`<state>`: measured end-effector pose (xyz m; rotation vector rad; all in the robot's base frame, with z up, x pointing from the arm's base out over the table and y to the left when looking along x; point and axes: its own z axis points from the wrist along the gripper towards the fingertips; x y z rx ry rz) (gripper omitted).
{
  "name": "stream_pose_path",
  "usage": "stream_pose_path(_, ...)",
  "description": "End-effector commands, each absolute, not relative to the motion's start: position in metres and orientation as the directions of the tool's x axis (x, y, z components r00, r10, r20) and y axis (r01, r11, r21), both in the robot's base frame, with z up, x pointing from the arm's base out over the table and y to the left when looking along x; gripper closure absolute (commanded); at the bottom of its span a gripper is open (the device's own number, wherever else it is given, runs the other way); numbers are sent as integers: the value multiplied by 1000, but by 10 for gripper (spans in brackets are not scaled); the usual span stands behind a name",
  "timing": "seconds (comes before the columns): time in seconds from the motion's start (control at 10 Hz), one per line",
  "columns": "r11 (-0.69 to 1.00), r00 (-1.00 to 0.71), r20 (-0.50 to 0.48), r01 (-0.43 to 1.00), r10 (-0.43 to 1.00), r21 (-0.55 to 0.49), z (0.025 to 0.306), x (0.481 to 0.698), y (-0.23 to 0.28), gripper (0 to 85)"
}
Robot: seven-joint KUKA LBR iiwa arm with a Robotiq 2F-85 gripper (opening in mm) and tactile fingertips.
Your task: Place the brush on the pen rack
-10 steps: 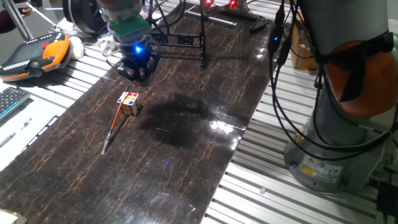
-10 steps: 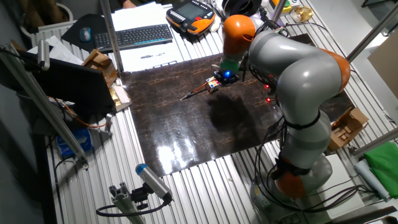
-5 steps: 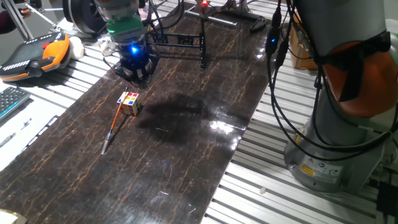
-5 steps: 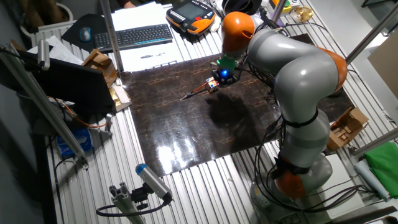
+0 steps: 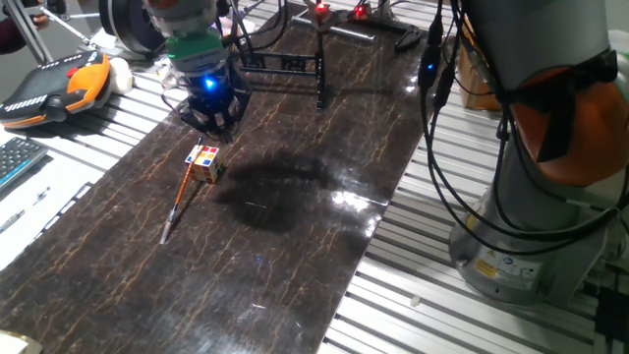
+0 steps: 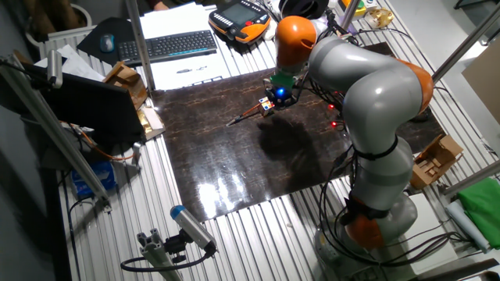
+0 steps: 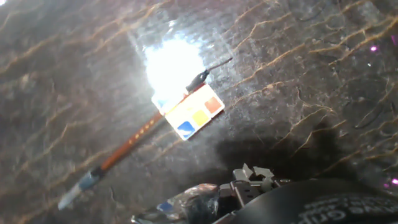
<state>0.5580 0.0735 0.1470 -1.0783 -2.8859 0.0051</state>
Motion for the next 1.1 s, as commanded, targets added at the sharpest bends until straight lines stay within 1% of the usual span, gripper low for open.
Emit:
stream_pose_path(0.0, 763, -761, 67, 646, 645, -20, 147, 558, 73, 843)
stream_pose_path(0.2, 801, -798, 75, 597, 598, -43, 147, 558, 73, 843)
stream_pose_path(0.4, 760, -756, 76, 649, 650, -35, 147, 558, 73, 843)
stream_pose_path(0.6, 740, -739, 51, 671, 672, -44, 147, 558, 73, 843)
stream_pose_path(0.9, 662, -661, 64, 749, 747, 10, 147, 558, 73, 843)
stream_pose_path(1.0, 646, -645, 55, 763, 762, 6, 147, 558, 73, 843)
